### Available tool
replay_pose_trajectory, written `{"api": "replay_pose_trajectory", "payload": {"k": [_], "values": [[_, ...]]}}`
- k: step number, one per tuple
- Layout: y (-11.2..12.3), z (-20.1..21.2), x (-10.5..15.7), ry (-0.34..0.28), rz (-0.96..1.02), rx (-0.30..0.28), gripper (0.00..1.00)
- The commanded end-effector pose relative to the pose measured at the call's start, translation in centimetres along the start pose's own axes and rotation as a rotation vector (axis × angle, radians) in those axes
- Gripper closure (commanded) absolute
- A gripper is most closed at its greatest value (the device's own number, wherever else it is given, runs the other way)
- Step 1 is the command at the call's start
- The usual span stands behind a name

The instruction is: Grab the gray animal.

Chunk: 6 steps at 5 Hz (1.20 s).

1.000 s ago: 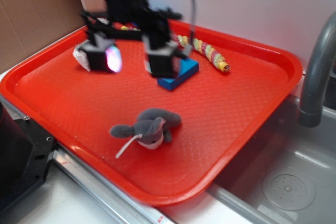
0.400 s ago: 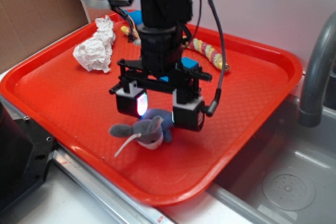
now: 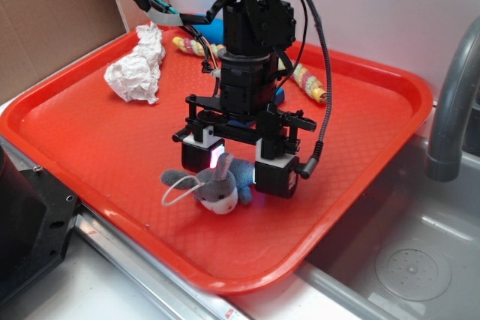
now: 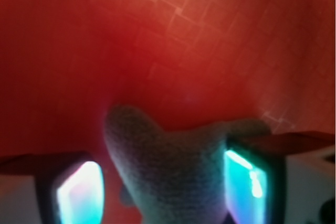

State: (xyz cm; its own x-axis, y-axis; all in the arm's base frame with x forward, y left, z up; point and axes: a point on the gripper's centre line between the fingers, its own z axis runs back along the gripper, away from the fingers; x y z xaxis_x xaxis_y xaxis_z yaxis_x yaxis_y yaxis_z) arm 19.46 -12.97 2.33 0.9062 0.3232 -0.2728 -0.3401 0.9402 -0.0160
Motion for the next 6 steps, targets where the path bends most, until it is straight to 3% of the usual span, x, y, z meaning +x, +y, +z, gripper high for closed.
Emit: {"api": "replay_pose_trajectory", "payload": {"k": [1, 2, 3, 4, 5, 6], "values": [[2.4, 0.2, -3.3, -0.009, -0.031, 0.014, 1.00], [2.9, 2.2, -3.8, -0.056, -0.025, 0.045, 1.00], [3.3, 7.4, -3.8, -0.184, -0.012, 0.087, 1.00], [4.8, 12.7, -3.6, -0.353, 0.068, 0.226, 1.00], [7.1, 18.0, -4.2, -0.473, 0.135, 0.235, 1.00], [10.2, 19.8, -4.5, -0.502, 0.145, 0.165, 1.00]]}}
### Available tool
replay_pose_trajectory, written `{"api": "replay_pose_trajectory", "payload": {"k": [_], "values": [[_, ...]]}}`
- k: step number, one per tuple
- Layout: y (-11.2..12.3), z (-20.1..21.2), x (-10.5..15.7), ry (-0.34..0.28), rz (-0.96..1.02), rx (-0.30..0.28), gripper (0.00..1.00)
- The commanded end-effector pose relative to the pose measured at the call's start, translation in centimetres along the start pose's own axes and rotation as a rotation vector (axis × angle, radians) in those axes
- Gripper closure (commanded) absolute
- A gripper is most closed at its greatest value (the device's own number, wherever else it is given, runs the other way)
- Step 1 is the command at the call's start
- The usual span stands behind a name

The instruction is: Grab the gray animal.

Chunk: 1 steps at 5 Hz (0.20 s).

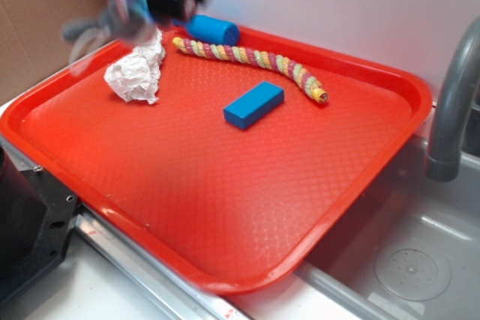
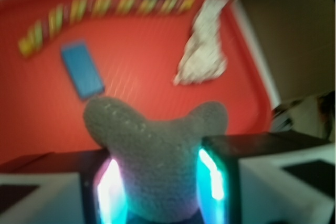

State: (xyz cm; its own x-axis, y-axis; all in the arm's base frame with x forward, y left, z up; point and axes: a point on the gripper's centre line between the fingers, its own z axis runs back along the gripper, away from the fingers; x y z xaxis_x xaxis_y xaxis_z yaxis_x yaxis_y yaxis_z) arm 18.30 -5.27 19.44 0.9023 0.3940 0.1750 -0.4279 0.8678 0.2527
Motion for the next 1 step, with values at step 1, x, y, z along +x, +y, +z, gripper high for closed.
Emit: {"api": "replay_pose_trajectory", "payload": {"k": [1], "values": [[4.24, 1.72, 0.35, -0.032, 0.070, -0.087, 1.00]]}}
